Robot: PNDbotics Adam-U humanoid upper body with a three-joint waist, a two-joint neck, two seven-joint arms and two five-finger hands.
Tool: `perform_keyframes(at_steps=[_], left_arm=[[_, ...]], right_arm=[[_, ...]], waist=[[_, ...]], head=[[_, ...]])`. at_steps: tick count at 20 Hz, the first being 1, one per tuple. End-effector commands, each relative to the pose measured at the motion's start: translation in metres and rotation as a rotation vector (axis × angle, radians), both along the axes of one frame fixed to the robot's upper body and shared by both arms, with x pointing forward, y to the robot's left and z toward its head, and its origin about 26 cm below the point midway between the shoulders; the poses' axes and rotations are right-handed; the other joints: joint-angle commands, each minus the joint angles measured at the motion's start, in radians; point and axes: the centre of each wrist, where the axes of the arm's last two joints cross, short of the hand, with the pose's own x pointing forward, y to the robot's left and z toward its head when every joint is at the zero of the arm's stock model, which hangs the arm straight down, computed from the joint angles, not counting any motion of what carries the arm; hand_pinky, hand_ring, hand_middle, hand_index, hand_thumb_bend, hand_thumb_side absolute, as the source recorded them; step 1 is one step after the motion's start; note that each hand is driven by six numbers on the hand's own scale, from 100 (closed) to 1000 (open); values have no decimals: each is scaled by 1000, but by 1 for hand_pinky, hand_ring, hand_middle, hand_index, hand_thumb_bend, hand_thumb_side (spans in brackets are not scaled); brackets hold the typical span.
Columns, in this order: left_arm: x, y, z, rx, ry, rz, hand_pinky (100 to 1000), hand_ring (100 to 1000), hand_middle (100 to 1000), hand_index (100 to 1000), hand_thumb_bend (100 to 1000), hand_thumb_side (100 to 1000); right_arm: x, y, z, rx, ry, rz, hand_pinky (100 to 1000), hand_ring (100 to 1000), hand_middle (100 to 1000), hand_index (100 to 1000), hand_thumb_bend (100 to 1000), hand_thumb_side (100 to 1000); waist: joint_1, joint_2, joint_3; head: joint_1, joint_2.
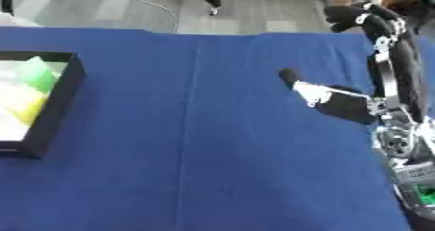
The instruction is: Pick up the objects with one hand, pass them to the other hand, and then place them into the box on the other side of the table.
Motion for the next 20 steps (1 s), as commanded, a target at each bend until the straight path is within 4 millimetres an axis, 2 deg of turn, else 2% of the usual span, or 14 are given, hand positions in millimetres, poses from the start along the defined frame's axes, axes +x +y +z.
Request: perform_keyframes(at_steps=[1,2,3,4,10,16,20], left_arm=[[1,-10,-6,5,15,-40,813,776,793,847,445,613],[2,-12,-12,13,34,-40,812,776,794,847,425,544],[3,-13,-18,23,52,-38,813,777,794,846,428,626],[4,-13,-23,35,67,-34,813,778,796,846,421,638],[2,-16,-41,89,105,-10,817,786,803,848,395,626],[-1,-21,-56,81,159,-15,813,783,799,843,378,641],[-1,-23,-59,78,173,-24,813,782,795,838,372,646]], right_arm=[[-3,-4,2,80,32,-10,763,647,701,844,682,452],[-4,-5,0,94,52,-20,764,650,710,855,716,466],[-5,-7,-3,104,69,-32,765,652,712,858,726,466],[-6,-8,-6,110,84,-46,767,656,716,862,737,466],[-10,-11,-17,137,141,-107,766,641,707,859,721,392],[-14,-11,-24,176,181,-117,760,618,695,849,705,401],[-15,-11,-27,213,202,-110,759,614,691,847,705,395]], waist=[[-9,13,-2],[-7,15,-2],[-5,17,-1],[-4,20,-2],[0,28,-5],[-2,29,-1],[-4,29,0]], head=[[-25,-2],[-35,-2],[-42,-2],[-45,-2],[-57,-2],[-70,-2],[-69,-2]])
